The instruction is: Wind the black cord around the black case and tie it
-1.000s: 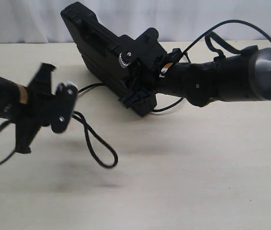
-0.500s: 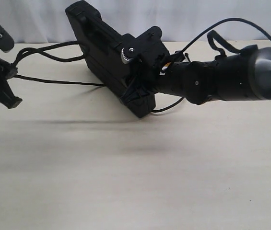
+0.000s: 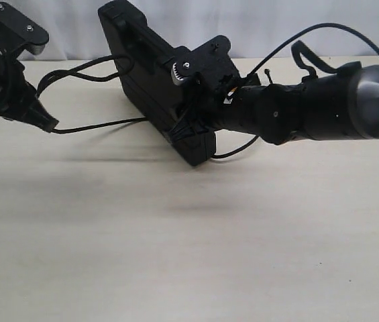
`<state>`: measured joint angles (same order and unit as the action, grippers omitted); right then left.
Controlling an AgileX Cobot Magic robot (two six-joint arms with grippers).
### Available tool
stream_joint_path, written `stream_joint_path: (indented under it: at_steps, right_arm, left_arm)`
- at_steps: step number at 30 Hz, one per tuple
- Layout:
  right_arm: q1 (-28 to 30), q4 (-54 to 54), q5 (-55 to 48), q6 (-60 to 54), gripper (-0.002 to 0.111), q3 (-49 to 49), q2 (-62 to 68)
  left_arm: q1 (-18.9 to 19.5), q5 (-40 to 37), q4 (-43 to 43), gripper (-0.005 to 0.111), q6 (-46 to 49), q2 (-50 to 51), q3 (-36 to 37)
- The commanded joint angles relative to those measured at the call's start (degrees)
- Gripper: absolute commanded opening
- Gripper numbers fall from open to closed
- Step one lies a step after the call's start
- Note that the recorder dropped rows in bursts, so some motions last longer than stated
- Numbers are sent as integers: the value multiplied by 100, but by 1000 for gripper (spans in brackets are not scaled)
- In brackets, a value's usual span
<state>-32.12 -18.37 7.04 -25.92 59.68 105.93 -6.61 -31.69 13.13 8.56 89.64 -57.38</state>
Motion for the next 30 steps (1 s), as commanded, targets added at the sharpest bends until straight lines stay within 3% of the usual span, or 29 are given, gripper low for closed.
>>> stream_joint_path:
  at_steps: [1,8,16,18,22,23,27,30]
  right_arm:
    - [2,-67,-586,115,4,-49,50]
    - [-354,-21,-83,-34,4,-49,50]
    - [-716,-236,388,-458,5,-146,50]
    - [-830,-898,860,-1118,5,-338,50]
    - [-1607,-4372,3091,-4991,5,-633,66]
    - [-1752,-4597,3302,-5362,5,-633,66]
    - [-2060,-4803,3353,-4976,5,-633,66]
    - [-2060,-4930,3314,-4436,5,-633,66]
  left_arm:
    - [-14,-133,-33,0,-521,243,-321]
    - [-14,-692,-289,0,-521,615,-754]
    - [-14,-686,-783,0,-537,616,-813]
    - [-14,-629,-855,0,-537,616,-813]
    - [-14,-391,-960,0,-499,616,-813]
    - [-14,-336,-1028,0,-429,616,-813]
    - [-14,-270,-2564,0,1154,616,-802]
    - [-14,-259,-2956,0,1562,651,-802]
